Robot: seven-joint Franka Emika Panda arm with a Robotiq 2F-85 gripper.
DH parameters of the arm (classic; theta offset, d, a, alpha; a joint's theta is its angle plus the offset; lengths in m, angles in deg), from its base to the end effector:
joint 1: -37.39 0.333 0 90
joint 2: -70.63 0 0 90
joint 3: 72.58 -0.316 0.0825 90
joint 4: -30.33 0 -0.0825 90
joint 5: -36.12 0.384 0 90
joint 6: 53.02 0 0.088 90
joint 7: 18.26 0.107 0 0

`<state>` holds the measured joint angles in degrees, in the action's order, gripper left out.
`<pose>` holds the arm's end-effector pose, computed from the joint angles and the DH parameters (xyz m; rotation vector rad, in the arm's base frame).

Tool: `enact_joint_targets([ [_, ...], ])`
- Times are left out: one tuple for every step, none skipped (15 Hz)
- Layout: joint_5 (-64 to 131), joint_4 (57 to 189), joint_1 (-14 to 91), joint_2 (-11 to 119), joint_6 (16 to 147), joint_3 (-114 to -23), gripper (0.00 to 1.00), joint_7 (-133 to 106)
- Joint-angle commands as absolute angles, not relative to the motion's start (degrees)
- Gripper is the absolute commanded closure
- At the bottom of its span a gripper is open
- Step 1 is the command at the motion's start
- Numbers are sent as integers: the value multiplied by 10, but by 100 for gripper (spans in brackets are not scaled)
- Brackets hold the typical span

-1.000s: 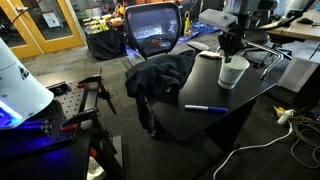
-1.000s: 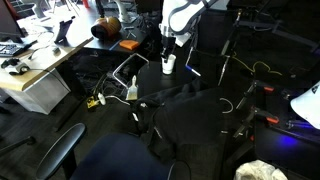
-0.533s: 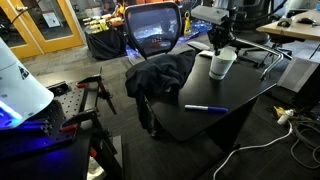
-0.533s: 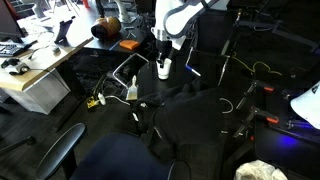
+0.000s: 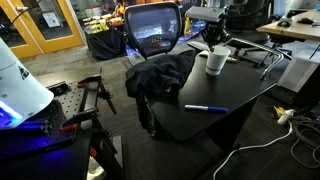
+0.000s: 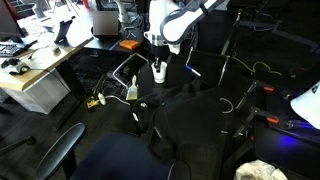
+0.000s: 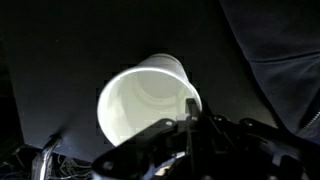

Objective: Move the cup slightly to the left

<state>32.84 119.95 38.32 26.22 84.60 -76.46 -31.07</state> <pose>0.7063 0.0520 0.1931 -3.0956 -0.5119 -0.1022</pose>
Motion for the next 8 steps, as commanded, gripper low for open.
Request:
enact_joint_targets([
  [312, 1166, 385, 240, 829, -768, 99, -340],
  [309, 1163, 386, 236, 829, -769, 99, -346],
  [306, 1160, 387, 234, 829, -768, 99, -350],
  [303, 1159, 388, 234, 830, -768, 99, -354],
  [300, 1160, 390, 235, 831, -767, 71, -354],
  [296, 1162, 391, 237, 833, -766, 70, -355],
  [292, 1168, 394, 243, 835, -765, 64, -354],
  [289, 1175, 396, 250, 838, -763, 57, -351],
])
